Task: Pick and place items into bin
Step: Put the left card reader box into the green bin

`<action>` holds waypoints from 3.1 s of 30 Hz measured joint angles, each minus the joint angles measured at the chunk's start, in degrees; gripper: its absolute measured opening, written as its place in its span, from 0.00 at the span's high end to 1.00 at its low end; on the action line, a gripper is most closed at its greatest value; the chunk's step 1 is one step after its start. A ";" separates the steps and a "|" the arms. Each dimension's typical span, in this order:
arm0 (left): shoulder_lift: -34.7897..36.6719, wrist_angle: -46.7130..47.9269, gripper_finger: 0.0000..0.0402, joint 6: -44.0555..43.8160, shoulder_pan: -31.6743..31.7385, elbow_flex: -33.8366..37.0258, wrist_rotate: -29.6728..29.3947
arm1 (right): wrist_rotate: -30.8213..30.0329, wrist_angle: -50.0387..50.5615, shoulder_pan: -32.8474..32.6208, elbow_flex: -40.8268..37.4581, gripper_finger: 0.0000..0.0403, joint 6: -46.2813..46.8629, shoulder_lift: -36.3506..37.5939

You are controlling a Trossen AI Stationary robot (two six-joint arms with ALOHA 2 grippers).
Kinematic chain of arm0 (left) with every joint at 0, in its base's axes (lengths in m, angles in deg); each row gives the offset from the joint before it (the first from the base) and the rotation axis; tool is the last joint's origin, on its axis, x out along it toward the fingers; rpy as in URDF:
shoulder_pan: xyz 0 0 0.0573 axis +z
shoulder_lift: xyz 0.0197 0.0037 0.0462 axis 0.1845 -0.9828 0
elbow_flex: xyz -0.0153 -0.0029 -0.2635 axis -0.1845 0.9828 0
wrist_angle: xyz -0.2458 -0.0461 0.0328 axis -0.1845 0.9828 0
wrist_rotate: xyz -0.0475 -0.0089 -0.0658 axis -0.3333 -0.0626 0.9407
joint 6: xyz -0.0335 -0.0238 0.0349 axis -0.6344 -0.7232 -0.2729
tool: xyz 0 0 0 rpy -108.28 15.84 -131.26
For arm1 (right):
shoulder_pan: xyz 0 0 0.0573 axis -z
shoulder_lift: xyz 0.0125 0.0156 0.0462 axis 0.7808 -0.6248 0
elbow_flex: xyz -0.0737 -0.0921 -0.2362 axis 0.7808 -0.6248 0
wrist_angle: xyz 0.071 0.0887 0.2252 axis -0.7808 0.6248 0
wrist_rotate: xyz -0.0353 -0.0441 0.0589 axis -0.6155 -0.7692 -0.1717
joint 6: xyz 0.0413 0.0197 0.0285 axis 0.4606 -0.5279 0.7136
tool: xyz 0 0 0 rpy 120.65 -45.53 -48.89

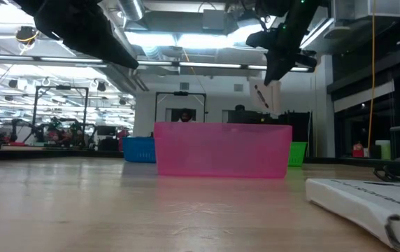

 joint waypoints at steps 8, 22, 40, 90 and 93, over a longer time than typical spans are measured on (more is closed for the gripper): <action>0.00 0.02 1.00 -0.02 0.00 0.00 0.00 | 1.18 -1.30 0.48 -0.94 0.98 6.40 0.00; 0.00 0.08 1.00 -4.10 -0.03 0.00 3.63 | 3.08 -13.47 0.63 -13.15 0.98 13.10 0.31; 0.00 0.08 1.00 -3.98 -0.07 0.00 4.93 | 2.55 -12.48 1.37 -13.16 0.98 23.41 0.11; 0.02 0.06 1.00 -3.98 -0.04 0.00 4.91 | 11.62 -13.70 6.66 -13.14 0.91 16.74 -8.13; 0.01 0.06 1.00 -3.98 -0.04 0.00 4.90 | 11.60 -13.11 6.71 -13.14 0.88 16.04 -8.33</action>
